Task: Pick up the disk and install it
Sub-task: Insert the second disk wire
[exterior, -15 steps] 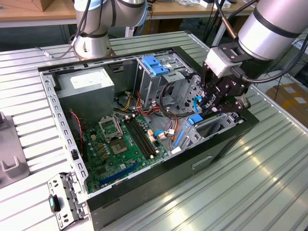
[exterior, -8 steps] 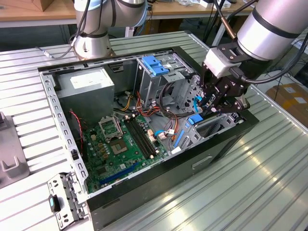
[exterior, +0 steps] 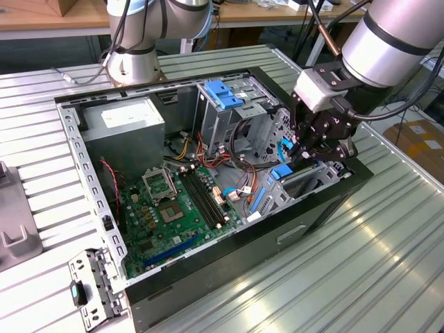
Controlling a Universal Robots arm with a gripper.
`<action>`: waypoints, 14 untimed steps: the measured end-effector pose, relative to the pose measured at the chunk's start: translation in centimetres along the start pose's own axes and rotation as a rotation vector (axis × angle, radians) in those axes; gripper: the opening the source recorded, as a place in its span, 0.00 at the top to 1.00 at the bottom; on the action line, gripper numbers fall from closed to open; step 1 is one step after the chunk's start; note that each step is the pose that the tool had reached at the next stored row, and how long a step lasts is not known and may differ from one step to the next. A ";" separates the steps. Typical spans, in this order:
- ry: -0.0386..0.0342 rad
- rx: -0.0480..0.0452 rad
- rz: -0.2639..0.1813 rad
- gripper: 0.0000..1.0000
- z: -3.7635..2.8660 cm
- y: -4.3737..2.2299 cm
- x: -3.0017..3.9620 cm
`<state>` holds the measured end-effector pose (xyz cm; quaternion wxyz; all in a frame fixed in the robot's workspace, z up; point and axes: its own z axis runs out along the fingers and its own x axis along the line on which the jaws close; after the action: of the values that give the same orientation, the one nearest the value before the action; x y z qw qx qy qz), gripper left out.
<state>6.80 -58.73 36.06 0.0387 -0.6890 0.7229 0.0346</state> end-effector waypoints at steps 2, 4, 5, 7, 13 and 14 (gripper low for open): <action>0.0000 0.0000 0.000 0.84 0.00 0.00 0.00; 0.0000 0.0000 0.000 0.84 0.00 0.00 0.00; 0.0000 0.0000 0.000 0.84 0.01 0.00 0.00; 0.0000 0.0000 0.000 0.84 0.01 0.00 0.00; 0.0000 0.0000 0.000 0.84 0.13 -0.22 0.00; 0.0000 0.0000 0.000 0.84 0.15 -0.31 0.00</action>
<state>7.10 -58.73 35.92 0.0387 -0.6890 0.7229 0.0346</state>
